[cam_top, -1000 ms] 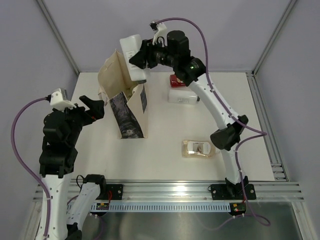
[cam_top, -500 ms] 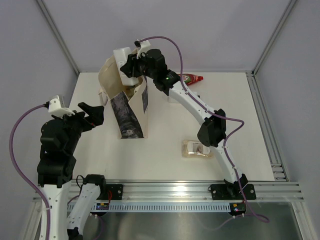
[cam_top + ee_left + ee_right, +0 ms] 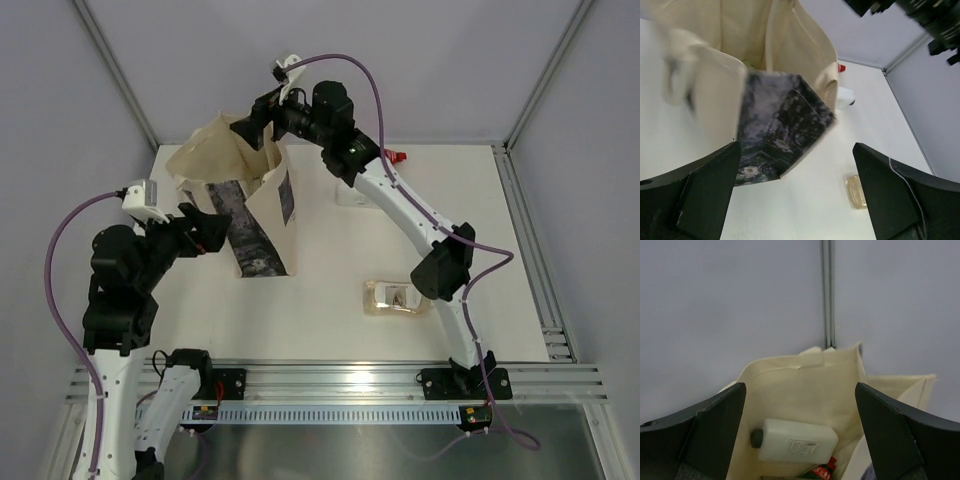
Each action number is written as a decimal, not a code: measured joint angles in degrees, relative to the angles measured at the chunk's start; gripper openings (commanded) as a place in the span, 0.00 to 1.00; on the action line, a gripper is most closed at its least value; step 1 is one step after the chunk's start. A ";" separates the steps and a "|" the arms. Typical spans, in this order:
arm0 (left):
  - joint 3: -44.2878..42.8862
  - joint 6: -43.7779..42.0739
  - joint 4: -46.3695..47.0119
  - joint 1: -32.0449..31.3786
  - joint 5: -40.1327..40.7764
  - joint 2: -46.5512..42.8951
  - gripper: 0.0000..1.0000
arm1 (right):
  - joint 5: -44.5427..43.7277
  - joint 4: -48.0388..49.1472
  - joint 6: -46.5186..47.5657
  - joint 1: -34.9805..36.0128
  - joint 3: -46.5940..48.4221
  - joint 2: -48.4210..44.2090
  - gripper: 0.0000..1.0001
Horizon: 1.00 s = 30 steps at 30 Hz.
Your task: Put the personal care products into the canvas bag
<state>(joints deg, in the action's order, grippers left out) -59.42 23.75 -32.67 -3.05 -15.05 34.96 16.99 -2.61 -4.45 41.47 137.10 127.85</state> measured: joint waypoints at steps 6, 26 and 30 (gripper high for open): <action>-0.07 -0.20 0.90 -0.24 -6.91 5.14 0.99 | 20.59 -2.19 5.57 -4.87 -3.13 -9.01 0.99; 0.52 -1.36 4.55 -24.46 -5.20 16.96 0.99 | 17.86 -60.00 68.22 -16.50 -76.41 -42.27 1.00; 1.51 -1.01 6.21 -25.77 -4.98 17.57 0.99 | 13.62 -56.48 66.95 -16.50 -77.96 -41.86 1.00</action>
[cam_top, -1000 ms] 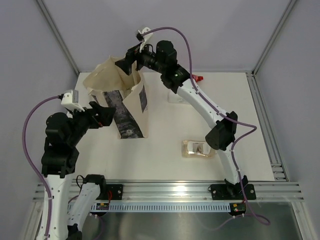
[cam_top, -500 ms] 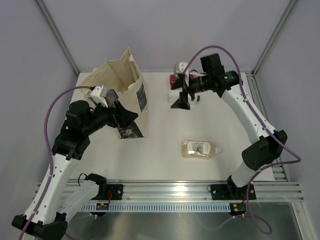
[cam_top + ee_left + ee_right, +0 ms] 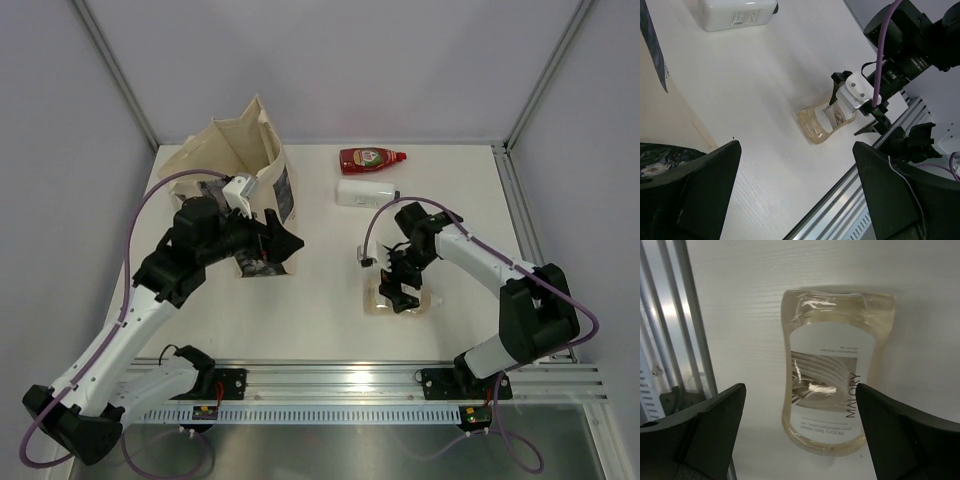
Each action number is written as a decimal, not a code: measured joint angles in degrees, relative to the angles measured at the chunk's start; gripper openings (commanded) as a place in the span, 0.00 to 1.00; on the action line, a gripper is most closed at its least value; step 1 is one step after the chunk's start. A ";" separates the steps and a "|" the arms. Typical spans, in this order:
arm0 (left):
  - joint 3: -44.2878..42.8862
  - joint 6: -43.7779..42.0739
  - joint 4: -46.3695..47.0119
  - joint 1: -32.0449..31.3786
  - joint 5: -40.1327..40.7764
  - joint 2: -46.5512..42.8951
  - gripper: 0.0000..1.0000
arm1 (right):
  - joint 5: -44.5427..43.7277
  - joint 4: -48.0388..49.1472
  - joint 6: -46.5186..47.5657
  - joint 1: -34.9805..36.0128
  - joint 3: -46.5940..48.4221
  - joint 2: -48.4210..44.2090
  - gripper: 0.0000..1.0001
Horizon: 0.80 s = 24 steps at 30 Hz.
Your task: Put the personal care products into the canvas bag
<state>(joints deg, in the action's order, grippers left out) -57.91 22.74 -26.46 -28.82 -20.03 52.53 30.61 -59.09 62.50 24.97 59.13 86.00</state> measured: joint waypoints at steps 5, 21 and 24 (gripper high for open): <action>1.44 0.85 1.46 -1.57 0.79 0.09 0.99 | -4.09 6.19 -3.13 0.00 0.11 4.81 1.00; 4.52 2.91 2.12 -2.49 2.78 -4.31 0.99 | -17.75 17.09 -15.98 8.55 -0.94 9.70 0.45; 4.52 3.08 2.14 -2.49 2.75 -4.31 0.99 | -22.08 19.45 -19.54 11.72 -1.42 9.70 0.63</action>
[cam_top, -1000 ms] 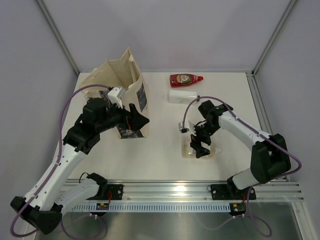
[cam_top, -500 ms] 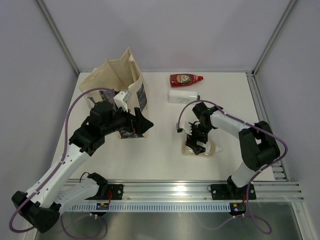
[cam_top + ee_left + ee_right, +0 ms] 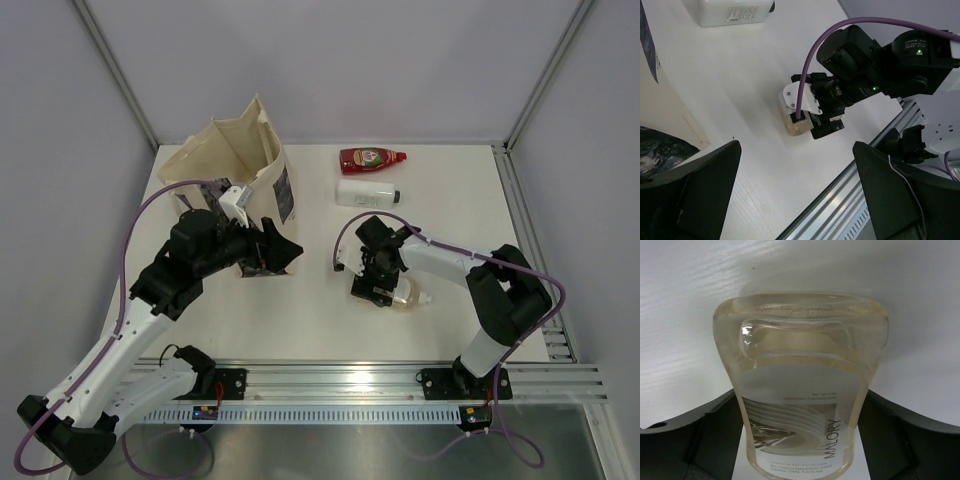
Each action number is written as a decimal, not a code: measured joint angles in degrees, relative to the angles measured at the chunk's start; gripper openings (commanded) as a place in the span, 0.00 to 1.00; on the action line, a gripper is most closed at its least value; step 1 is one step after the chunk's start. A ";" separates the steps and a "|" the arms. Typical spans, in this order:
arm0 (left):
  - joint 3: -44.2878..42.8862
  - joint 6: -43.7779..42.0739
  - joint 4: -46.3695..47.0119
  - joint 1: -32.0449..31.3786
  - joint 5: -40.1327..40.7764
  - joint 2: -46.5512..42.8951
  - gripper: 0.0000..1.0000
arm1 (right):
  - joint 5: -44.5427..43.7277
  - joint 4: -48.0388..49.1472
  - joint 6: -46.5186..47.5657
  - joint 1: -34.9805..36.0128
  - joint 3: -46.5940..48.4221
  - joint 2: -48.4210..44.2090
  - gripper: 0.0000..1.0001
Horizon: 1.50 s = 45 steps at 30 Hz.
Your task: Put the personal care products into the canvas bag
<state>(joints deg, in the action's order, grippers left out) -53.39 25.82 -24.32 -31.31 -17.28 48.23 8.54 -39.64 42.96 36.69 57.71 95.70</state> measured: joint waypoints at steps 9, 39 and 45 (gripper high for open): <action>0.09 0.85 0.22 -0.48 -0.04 0.26 0.99 | -4.46 0.28 -6.16 1.92 0.20 2.21 0.95; -10.54 22.62 11.34 -6.16 9.18 28.26 0.99 | 40.81 3.39 -26.08 -25.70 5.07 -4.74 0.00; -16.46 23.76 12.11 -8.02 9.49 39.69 0.99 | 45.27 5.62 -30.29 -25.94 5.07 -5.62 0.00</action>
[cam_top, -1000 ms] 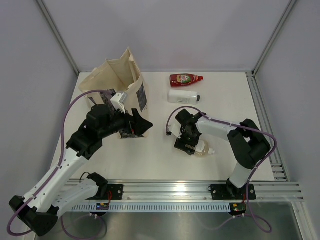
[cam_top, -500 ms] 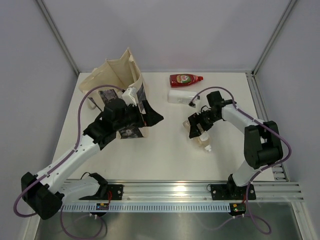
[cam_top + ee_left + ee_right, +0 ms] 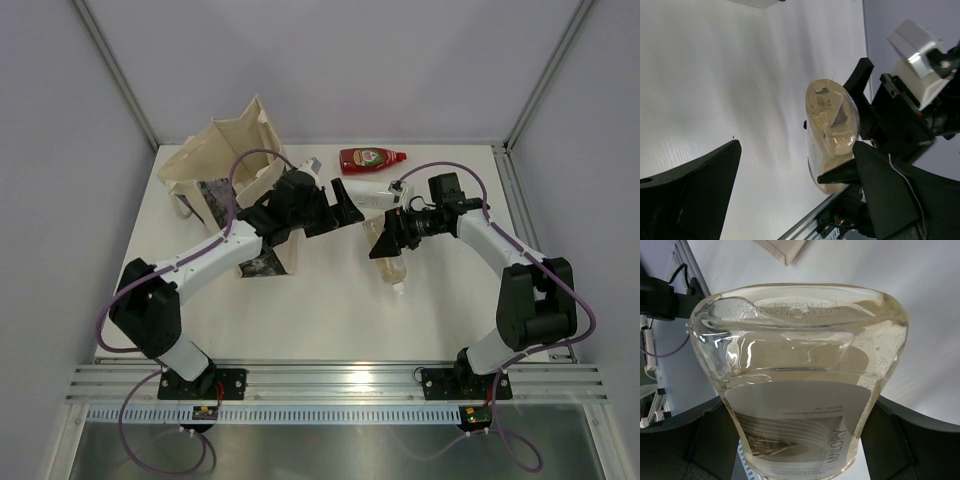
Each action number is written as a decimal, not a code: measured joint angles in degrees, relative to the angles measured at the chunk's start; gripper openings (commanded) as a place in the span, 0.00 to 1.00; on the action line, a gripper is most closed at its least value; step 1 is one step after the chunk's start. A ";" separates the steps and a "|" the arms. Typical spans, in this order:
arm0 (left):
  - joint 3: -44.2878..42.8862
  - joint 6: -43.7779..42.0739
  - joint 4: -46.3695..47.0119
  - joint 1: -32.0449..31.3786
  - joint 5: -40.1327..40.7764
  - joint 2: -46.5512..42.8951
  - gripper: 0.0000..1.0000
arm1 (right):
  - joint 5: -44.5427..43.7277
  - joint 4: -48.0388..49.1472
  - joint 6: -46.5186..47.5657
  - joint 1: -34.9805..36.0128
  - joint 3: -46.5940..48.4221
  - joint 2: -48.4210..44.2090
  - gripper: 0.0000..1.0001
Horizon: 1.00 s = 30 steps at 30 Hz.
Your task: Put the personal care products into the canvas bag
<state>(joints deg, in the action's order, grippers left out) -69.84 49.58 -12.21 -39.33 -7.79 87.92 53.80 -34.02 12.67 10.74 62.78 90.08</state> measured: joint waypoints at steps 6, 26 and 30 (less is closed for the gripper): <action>-3.13 0.00 2.14 -0.50 -1.62 6.21 0.99 | 0.83 0.63 -2.40 -0.31 0.00 -0.81 0.00; -5.05 -0.42 7.06 -2.19 -8.87 10.78 0.93 | -0.79 2.78 -4.24 0.92 2.60 -0.79 0.00; -6.58 -1.14 5.84 -2.19 -9.09 11.89 0.88 | -2.21 2.69 -3.96 1.79 3.21 -0.72 0.00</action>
<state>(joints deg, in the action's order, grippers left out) -76.42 48.45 -6.37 -41.52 -16.88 99.81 51.59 -31.33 8.71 12.53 66.00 89.36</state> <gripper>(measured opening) 0.919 0.884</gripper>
